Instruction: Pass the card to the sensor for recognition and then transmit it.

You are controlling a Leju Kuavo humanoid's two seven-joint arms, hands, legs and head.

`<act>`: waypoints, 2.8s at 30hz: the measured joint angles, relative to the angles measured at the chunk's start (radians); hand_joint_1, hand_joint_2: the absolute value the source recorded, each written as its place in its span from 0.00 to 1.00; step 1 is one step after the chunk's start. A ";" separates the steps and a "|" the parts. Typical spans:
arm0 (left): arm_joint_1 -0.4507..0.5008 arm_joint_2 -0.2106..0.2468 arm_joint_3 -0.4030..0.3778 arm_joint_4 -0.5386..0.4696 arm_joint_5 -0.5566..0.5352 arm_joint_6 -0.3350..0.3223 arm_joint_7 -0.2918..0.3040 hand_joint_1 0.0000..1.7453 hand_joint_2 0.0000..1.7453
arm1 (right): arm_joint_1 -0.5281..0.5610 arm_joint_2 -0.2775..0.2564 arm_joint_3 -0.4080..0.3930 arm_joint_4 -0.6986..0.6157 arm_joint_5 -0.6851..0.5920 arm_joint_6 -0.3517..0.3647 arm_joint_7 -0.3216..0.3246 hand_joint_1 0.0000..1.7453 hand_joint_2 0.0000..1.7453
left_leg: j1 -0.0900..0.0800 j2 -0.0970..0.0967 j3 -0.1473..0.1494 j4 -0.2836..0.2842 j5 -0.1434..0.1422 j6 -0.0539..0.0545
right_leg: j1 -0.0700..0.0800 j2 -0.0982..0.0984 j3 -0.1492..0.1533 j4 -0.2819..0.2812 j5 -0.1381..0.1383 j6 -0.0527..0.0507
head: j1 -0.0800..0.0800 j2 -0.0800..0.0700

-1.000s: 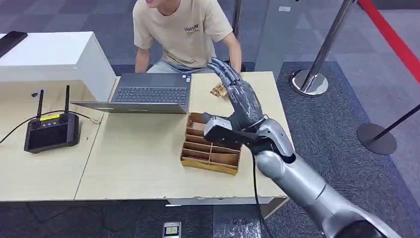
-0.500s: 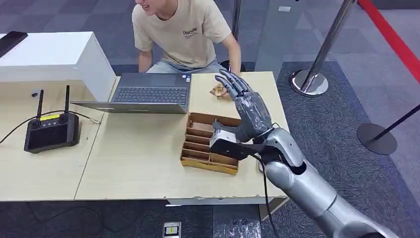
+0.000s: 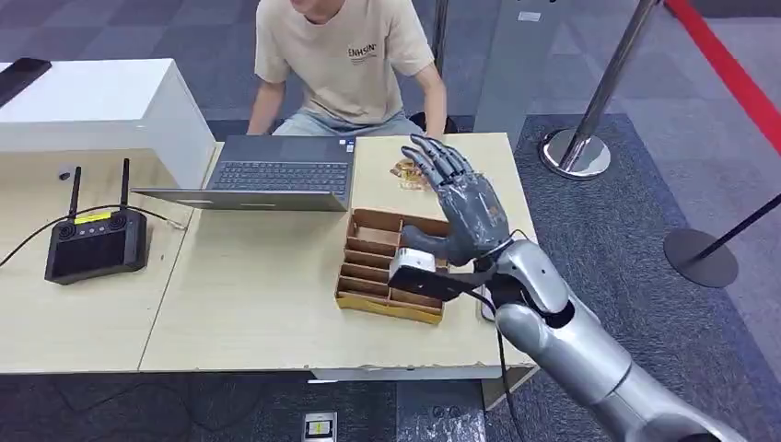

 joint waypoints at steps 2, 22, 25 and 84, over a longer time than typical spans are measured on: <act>0.000 0.000 0.000 0.000 0.000 0.000 0.002 0.00 0.00 | 0.001 -0.002 0.001 0.004 0.000 0.000 0.000 0.13 1.00 | 0.000 0.000 0.000 0.000 0.000 0.000 | 0.000 0.000 0.000 0.000 0.000 0.000 | 0.000 0.000; 0.002 0.000 0.001 0.000 0.003 -0.012 0.010 0.00 0.00 | 0.036 -0.008 0.021 0.063 0.011 -0.018 -0.013 0.27 1.00 | 0.000 0.000 0.000 0.000 0.000 0.000 | 0.000 0.000 0.000 0.000 0.000 0.000 | 0.000 0.000; 0.002 0.000 0.001 0.000 0.003 -0.012 0.010 0.00 0.00 | 0.042 -0.008 0.024 0.071 0.012 -0.022 -0.013 0.27 1.00 | 0.000 0.000 0.000 0.000 0.000 0.000 | 0.000 0.000 0.000 0.000 0.000 0.000 | 0.000 0.000; 0.025 0.002 0.017 0.000 0.009 -0.008 0.012 0.00 0.00 | 0.185 0.036 0.032 0.234 -0.040 -0.106 -0.043 0.45 1.00 | 0.000 0.000 0.000 0.000 0.000 0.000 | 0.000 0.000 0.000 0.000 0.000 0.000 | 0.000 0.000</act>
